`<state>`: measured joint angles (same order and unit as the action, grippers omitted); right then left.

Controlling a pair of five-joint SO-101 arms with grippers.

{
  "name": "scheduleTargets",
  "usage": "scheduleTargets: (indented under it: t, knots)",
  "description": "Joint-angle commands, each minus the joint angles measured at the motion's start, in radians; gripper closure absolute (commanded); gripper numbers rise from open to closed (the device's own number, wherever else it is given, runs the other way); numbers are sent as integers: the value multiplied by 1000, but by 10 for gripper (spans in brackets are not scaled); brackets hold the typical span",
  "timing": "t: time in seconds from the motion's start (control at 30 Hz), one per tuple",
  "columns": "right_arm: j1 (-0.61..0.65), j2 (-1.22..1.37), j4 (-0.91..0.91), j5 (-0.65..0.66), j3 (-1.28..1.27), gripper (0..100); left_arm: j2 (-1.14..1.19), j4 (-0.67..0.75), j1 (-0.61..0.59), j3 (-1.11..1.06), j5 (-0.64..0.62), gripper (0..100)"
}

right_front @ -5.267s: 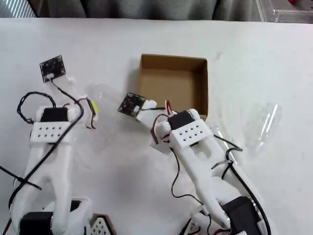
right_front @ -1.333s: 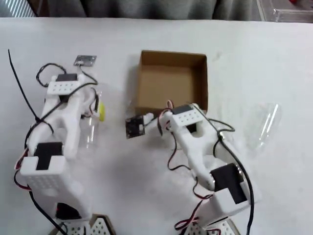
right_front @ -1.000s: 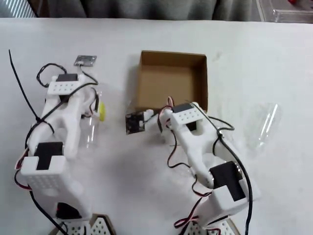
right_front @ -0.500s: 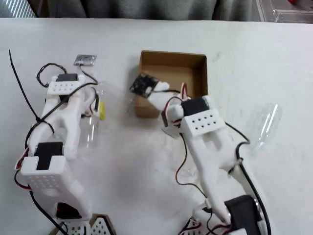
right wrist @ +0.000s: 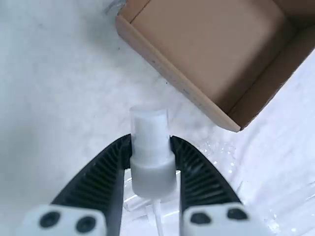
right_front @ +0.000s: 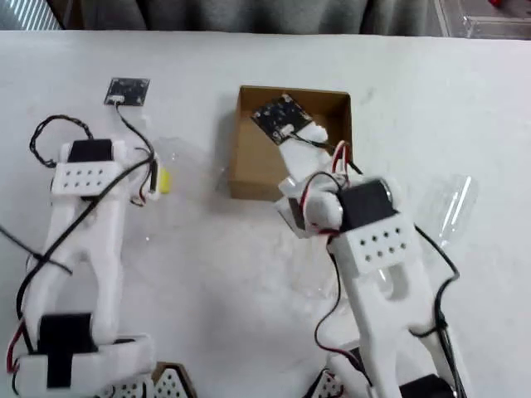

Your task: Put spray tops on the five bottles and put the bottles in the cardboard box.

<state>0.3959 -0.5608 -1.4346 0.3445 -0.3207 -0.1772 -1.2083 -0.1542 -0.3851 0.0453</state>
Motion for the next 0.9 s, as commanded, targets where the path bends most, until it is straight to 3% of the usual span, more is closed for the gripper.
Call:
scheduleTargets:
  t: [0.0,0.2,0.53,0.7,0.87]
  knots:
    - [-7,-96,10,-9,52,982,-259,-11,59,-52,0,925]
    - [-1,-183,48,-92,69,982,-618,-5,173,-189,0,925]
    - [1,-232,355,-285,281,982,-1135,8,340,-316,0,922]
    - [1,-239,509,-454,374,983,-1349,169,367,-459,0,923]
    - [47,-242,625,-519,431,983,-1550,265,418,-609,-2,924]
